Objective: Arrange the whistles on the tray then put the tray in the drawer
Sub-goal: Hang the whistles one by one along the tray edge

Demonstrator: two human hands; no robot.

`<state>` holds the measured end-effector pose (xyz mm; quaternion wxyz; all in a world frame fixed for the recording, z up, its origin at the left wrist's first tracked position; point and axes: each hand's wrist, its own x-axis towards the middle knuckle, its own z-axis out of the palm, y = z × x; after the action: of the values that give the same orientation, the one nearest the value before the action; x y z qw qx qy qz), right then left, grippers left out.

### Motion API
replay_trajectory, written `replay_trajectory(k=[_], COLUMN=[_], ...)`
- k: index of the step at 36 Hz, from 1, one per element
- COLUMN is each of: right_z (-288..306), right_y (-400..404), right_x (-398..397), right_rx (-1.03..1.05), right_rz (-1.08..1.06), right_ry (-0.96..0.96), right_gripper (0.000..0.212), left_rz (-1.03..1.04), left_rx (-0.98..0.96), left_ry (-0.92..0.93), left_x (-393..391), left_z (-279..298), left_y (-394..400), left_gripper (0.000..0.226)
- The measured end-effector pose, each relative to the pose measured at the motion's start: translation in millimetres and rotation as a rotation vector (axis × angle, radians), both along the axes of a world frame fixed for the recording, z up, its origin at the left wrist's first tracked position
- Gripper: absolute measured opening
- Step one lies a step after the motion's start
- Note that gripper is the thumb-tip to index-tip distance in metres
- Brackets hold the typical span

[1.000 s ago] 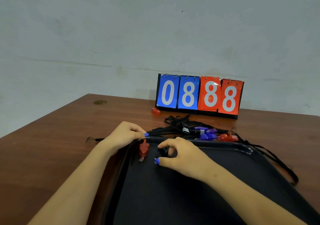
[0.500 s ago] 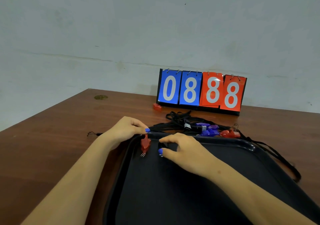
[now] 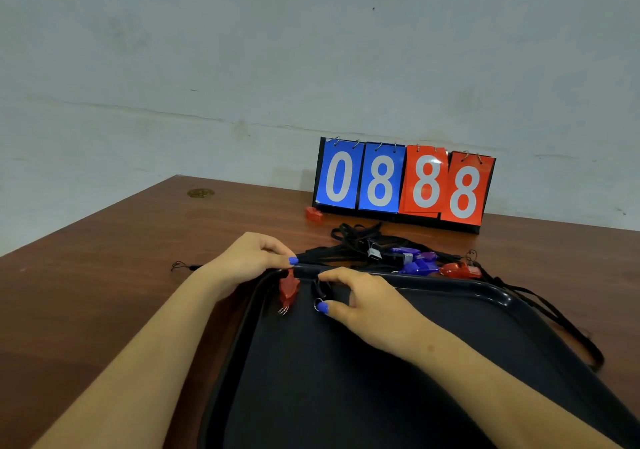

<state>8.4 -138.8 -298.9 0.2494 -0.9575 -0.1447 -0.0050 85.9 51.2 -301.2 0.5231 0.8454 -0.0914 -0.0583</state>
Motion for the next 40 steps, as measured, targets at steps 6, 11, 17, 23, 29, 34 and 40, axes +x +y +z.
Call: replay_trajectory(k=[6, 11, 17, 23, 29, 34, 40], right_z=[-0.7, -4.4, -6.9, -8.0, -8.5, -7.6, 1.1], right_y=[-0.8, -2.8, -4.5, -4.7, -3.8, -3.9, -16.9], right_x=[1.1, 6.0, 9.0, 9.5, 10.0, 8.6, 16.3], right_rx=[-0.014, 0.043, 0.059, 0.042, 0.032, 0.082, 0.067], right_rz=[0.033, 0.033, 0.045, 0.063, 0.100, 0.098, -0.036], right_ry=[-0.035, -0.015, -0.002, -0.021, -0.047, -0.076, -0.252], right_gripper=[0.045, 0.046, 0.047, 0.047, 0.048, 0.056, 0.035], left_rz=[0.000, -0.002, -0.003, -0.005, -0.006, -0.005, 0.001], left_rx=[0.014, 0.022, 0.028, 0.019, 0.010, 0.020, 0.030], left_ry=[-0.005, -0.006, 0.011, 0.018, 0.005, -0.013, -0.005], left_x=[-0.1, -0.8, -0.2, -0.8, -1.5, 0.5, 1.1], left_z=[0.2, 0.0, 1.8, 2.1, 1.6, 1.1, 0.2], left_y=[-0.6, -0.6, -1.3, -2.2, -1.5, -2.2, -4.5], left_gripper=[0.008, 0.008, 0.009, 0.008, 0.007, 0.008, 0.009])
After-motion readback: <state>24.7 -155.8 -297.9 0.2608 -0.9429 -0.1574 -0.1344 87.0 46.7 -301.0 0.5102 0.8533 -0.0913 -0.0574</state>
